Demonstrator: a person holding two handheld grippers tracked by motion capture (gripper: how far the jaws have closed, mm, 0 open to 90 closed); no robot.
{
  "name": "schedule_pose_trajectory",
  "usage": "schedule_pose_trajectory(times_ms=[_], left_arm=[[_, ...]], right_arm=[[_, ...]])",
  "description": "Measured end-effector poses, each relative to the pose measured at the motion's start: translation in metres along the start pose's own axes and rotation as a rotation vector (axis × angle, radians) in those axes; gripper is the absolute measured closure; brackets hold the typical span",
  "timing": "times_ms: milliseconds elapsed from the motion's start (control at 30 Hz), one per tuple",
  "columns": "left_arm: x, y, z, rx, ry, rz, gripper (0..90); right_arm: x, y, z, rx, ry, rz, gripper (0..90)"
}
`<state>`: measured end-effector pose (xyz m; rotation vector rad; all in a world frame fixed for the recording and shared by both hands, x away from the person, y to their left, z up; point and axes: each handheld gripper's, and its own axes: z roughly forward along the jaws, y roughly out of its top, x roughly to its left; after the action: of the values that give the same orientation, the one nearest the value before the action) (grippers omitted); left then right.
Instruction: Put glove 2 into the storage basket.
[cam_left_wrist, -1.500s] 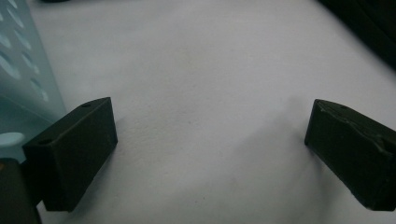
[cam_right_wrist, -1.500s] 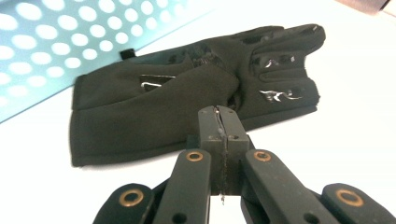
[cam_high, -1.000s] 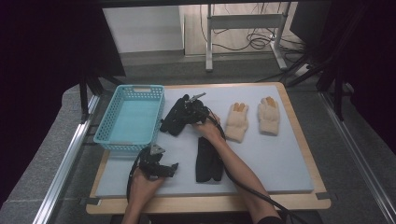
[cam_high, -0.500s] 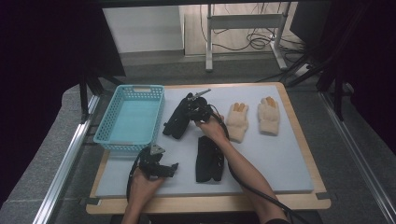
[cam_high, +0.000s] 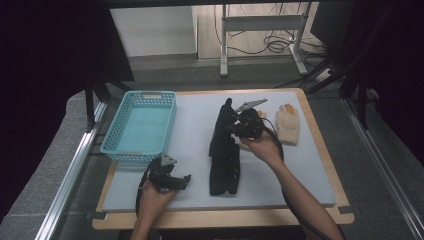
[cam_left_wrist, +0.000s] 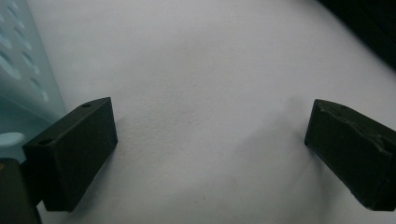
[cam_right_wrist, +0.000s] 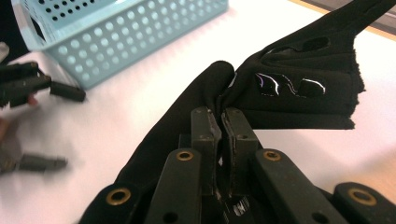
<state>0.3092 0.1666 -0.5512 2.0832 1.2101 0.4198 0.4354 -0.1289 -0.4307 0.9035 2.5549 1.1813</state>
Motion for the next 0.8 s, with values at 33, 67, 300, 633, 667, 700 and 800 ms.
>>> schedule_pose_trajectory(times_ms=[33, 67, 300, 633, 667, 700, 800], left_arm=[[0.000, 0.000, 0.000, 0.000, 0.000, 0.000, 2.8], [0.000, 0.000, 0.000, 0.000, 0.000, 0.000, 2.8], [0.000, 0.000, 0.000, 0.001, 0.001, 0.002, 2.9], [0.000, 0.000, 0.000, -0.001, 0.000, 0.002, 2.9], [0.000, 0.000, 0.000, 0.000, 0.000, 0.002, 2.9], [0.000, 0.000, 0.000, 0.001, 0.000, 0.002, 2.9], [0.000, 0.000, 0.000, -0.001, 0.000, 0.002, 2.9]], right_arm=[[-0.002, -0.002, -0.004, 0.009, -0.020, -0.007, 82.8], [-0.004, -0.004, -0.007, 0.020, -0.043, -0.015, 82.6], [-0.016, -0.005, 0.023, 0.077, -0.104, 0.001, 80.8], [-0.007, 0.018, 0.058, 0.081, -0.080, 0.011, 79.2], [-0.005, 0.021, 0.060, 0.074, -0.070, 0.011, 79.1], [-0.002, 0.024, 0.062, 0.069, -0.061, 0.008, 79.2], [0.008, 0.032, 0.071, 0.070, -0.038, -0.007, 78.3]])
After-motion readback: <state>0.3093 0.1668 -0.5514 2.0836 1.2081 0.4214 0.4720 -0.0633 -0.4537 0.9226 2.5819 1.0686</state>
